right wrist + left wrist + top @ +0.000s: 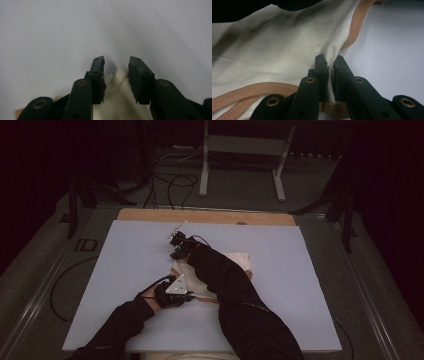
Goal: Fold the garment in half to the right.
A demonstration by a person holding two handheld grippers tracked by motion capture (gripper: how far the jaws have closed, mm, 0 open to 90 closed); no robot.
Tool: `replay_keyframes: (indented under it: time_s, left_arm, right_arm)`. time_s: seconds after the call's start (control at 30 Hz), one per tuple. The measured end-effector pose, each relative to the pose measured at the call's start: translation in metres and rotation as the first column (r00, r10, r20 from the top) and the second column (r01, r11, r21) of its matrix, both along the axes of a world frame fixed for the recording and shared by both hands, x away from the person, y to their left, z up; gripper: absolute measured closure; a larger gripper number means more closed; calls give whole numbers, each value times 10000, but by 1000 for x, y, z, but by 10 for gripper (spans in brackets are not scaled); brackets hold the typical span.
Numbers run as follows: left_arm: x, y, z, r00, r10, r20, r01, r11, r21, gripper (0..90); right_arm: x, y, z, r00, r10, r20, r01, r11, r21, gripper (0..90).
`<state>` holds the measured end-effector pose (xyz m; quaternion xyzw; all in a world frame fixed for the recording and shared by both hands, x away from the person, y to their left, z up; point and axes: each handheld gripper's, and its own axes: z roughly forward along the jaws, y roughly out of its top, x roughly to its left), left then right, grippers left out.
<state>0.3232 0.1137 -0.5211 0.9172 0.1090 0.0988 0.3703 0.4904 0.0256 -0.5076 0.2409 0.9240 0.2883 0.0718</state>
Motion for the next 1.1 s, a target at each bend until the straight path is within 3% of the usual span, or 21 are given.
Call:
replay_keyframes:
  time_s: [0.1, 0.2, 0.27, 0.73, 1.1]
  left_arm:
    - [0, 0, 0, 10000, 7, -8, -7, 10000, 11, 841]
    - [1, 0, 0, 10000, 12, -14, -12, 10000, -2, 841]
    - [1, 0, 0, 10000, 15, -34, -15, 10000, 30, 841]
    - [-1, -2, 9, 9999, 6, 142, -6, 10000, -5, 847]
    - [-2, -3, 17, 9995, -152, 264, 154, 9999, -69, 848]
  right_arm:
    - [-1, 1, -1, 9999, 118, 106, -117, 9998, -129, 725]
    - [-1, 2, 0, 9995, 229, 236, -220, 9991, -353, 855]
    - [-1, 2, 2, 9995, 199, 247, -189, 9990, -393, 872]
    - [-2, -13, 24, 9993, 184, 312, -201, 9983, 555, 879]
    - [-5, -23, 41, 9987, 183, 470, -218, 9970, 739, 880]
